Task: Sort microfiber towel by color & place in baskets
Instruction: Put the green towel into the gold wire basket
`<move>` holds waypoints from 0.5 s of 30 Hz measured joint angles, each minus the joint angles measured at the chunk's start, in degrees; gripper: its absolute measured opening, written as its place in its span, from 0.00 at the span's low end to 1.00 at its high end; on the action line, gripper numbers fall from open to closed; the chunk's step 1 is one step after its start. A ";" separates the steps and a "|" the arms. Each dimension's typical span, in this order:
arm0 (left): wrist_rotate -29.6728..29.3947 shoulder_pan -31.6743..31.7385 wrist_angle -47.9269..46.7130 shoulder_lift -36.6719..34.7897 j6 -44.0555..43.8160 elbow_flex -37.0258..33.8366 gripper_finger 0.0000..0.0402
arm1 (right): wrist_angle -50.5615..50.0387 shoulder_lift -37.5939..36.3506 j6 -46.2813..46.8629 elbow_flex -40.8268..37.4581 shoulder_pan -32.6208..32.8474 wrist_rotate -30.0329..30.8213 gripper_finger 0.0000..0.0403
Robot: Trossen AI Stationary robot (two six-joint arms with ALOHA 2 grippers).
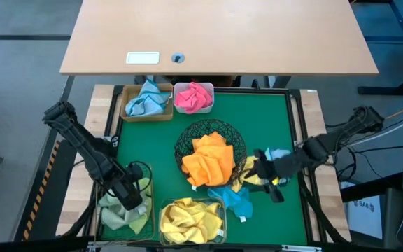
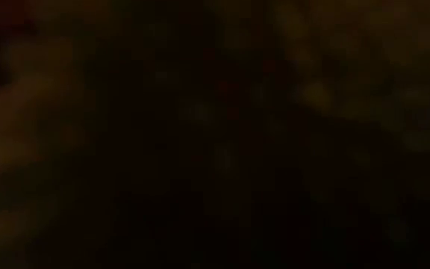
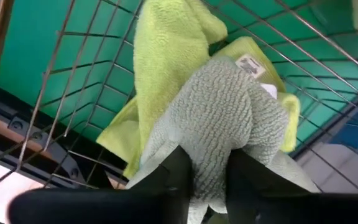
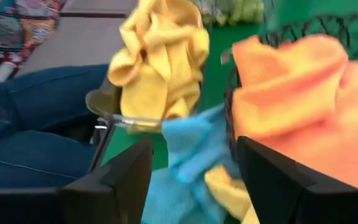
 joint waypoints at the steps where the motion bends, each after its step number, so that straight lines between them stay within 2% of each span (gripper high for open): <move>1: -0.02 0.12 0.27 -0.02 -0.09 -0.49 0.18 | -0.06 0.02 1.46 -0.75 1.51 1.83 0.58; 9: -0.04 0.91 0.49 -0.02 -2.82 -2.80 0.34 | 0.03 0.01 11.16 -8.00 7.47 17.42 0.58; 15: -0.74 1.00 3.06 -0.02 -2.79 -2.84 0.41 | 0.08 0.00 17.71 -15.57 7.60 21.09 0.58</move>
